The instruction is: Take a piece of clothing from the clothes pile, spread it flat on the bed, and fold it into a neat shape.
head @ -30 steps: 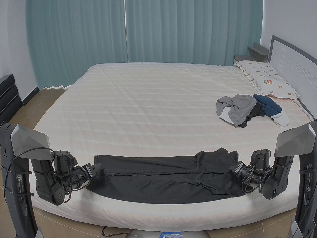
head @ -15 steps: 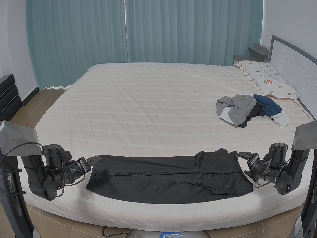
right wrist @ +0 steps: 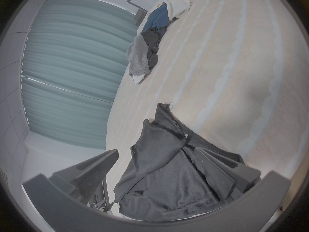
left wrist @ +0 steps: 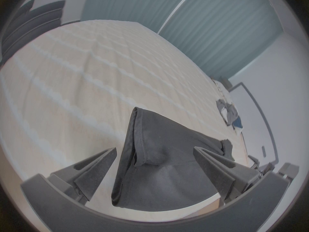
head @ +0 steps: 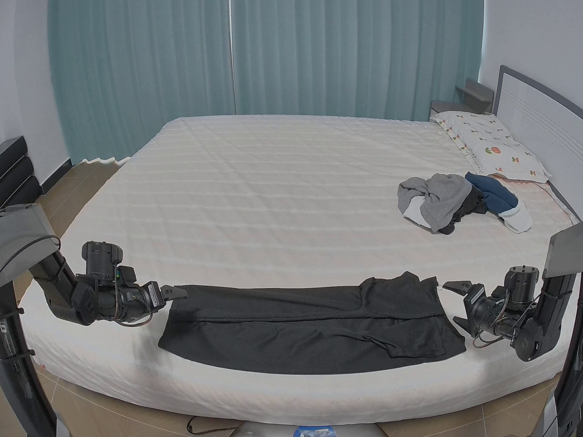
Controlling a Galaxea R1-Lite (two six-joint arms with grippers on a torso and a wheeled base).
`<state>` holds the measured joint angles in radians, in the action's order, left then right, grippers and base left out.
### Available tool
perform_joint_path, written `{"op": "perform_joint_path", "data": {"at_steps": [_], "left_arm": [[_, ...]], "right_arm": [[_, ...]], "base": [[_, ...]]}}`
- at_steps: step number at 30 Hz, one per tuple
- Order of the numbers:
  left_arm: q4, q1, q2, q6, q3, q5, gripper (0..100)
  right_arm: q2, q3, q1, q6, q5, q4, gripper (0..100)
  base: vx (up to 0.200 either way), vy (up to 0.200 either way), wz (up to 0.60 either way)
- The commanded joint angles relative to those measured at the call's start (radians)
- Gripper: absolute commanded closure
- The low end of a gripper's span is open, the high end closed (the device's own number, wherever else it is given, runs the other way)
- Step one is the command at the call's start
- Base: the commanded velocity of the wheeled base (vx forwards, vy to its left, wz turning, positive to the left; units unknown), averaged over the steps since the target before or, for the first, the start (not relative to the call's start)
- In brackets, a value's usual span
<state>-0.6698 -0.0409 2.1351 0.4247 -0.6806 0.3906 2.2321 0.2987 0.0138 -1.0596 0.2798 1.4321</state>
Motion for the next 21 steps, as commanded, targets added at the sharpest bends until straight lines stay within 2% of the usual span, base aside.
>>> {"op": "perform_joint_path", "data": {"at_steps": [1, 6, 9, 10, 17, 21], "left_arm": [[0.099, 0.001, 0.083, -0.119, -0.140, 0.027, 0], [0.098, 0.022, 0.132, -0.132, -0.163, 0.025, 0], [0.096, 0.027, 0.158, -0.158, -0.185, 0.017, 0], [0.095, 0.024, 0.170, -0.193, -0.188, 0.019, 0], [0.093, 0.033, 0.186, -0.224, -0.180, 0.014, 0], [0.091, 0.033, 0.184, -0.273, -0.157, -0.004, 0]], "right_arm": [[0.032, -0.043, -0.043, 0.001, 0.025, 0.013, 0], [0.052, -0.056, -0.045, 0.003, 0.029, 0.060, 0], [0.060, -0.070, -0.048, 0.007, 0.029, 0.080, 0], [0.066, -0.075, -0.051, 0.012, 0.029, 0.094, 0], [0.077, -0.079, -0.052, 0.026, 0.027, 0.106, 0], [0.077, -0.079, -0.054, 0.026, 0.029, 0.106, 0]], "base": [[0.000, 0.000, 0.00], [0.000, 0.000, 0.00], [0.000, 0.000, 0.00], [0.000, 0.000, 0.00], [0.000, 0.000, 0.00], [0.000, 0.000, 0.00]]}}
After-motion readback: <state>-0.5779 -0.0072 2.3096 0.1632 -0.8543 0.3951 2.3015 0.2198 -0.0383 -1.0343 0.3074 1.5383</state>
